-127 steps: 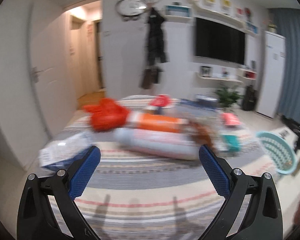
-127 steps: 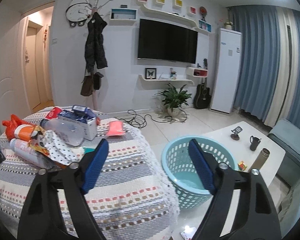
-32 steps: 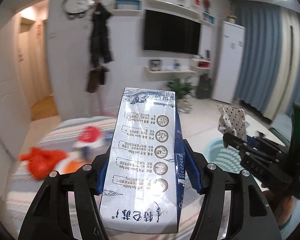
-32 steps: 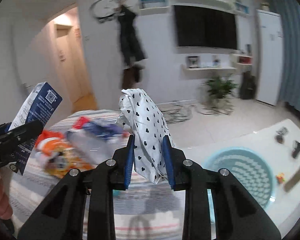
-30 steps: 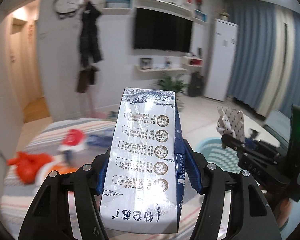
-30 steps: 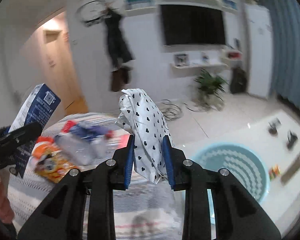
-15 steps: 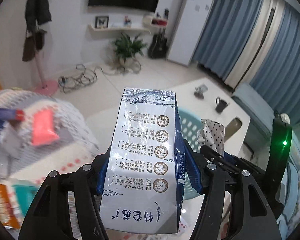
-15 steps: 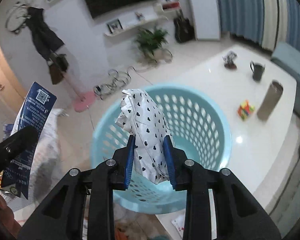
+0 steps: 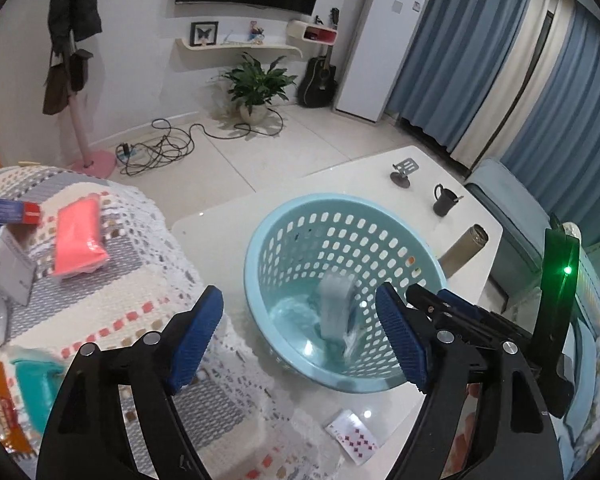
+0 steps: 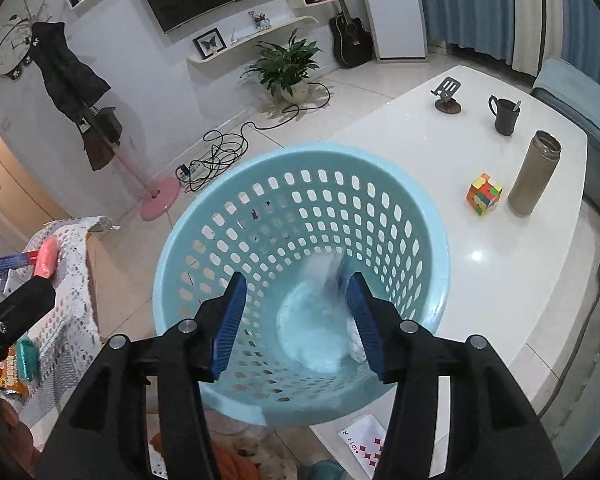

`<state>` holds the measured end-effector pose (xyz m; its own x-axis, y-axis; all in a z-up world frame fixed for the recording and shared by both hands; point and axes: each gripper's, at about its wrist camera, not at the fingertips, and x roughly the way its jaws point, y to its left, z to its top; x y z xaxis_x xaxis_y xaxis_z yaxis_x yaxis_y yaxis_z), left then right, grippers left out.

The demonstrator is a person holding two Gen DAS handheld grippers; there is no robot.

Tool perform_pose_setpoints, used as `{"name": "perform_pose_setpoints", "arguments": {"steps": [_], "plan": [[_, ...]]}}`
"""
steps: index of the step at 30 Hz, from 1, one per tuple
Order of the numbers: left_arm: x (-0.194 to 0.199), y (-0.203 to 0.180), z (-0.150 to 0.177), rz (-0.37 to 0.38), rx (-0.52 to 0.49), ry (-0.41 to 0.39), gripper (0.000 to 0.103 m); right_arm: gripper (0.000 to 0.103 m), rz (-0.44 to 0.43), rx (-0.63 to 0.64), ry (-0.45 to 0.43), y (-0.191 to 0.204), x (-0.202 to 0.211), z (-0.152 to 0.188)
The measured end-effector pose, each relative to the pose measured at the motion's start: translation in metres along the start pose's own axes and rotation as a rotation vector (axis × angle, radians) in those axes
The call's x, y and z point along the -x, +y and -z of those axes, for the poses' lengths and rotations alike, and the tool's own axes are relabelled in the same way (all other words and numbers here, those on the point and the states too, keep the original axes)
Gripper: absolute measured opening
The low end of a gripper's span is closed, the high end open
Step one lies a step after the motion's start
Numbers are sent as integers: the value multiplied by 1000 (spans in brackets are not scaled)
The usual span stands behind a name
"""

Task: Collect trash
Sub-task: 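Carry both items over the blue basket and open both tools, then move both open tools back over the table items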

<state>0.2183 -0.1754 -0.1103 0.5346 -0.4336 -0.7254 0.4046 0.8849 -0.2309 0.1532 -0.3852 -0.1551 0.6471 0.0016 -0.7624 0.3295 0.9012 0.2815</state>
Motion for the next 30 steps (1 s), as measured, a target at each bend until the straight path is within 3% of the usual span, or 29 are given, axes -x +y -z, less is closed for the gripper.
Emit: {"name": "perform_pose_setpoints", "arguments": {"steps": [6, 13, 22, 26, 30], "plan": [[34, 0, 3, -4, 3, -59, 77, 51, -28, 46, -32, 20, 27, 1], [114, 17, 12, -58, 12, -200, 77, 56, -119, 179, -148, 78, 84, 8], [218, 86, 55, -265, 139, -346, 77, 62, -259, 358, -211, 169, 117, 46], [243, 130, 81, -366, 230, -345, 77, 62, -303, 422, -156, 203, 106, 69], [243, 169, 108, -478, 310, -294, 77, 62, -321, 464, -121, 226, 97, 89]]}}
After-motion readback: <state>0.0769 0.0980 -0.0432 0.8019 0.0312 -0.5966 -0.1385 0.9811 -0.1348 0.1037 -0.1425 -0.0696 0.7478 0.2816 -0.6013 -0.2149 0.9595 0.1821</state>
